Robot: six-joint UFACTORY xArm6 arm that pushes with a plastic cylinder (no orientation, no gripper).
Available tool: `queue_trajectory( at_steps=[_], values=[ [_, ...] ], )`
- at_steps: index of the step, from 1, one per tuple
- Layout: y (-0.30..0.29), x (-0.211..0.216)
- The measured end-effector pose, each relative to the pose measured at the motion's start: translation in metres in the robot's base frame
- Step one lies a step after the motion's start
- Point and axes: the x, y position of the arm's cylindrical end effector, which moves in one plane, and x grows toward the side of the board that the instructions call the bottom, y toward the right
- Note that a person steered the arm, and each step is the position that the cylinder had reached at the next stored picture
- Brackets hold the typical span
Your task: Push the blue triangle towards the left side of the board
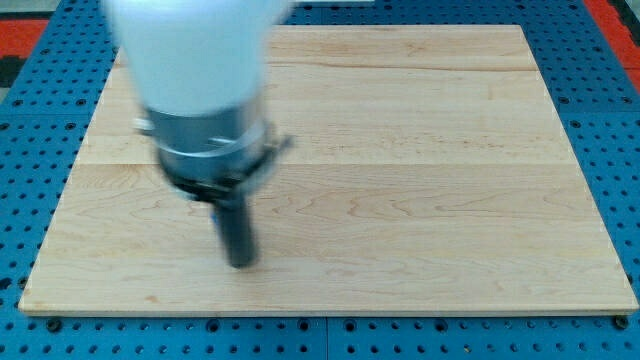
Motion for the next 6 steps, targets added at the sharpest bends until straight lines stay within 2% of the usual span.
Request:
queue_trajectory(
  at_steps=[1,2,3,4,5,6],
  values=[
    [-0.031,-0.011],
    [0.025,-0.01],
    [0.017,-0.044],
    [-0.023,-0.057],
    [-0.087,-0.038],
    [-0.071,-0.044]
  ],
)
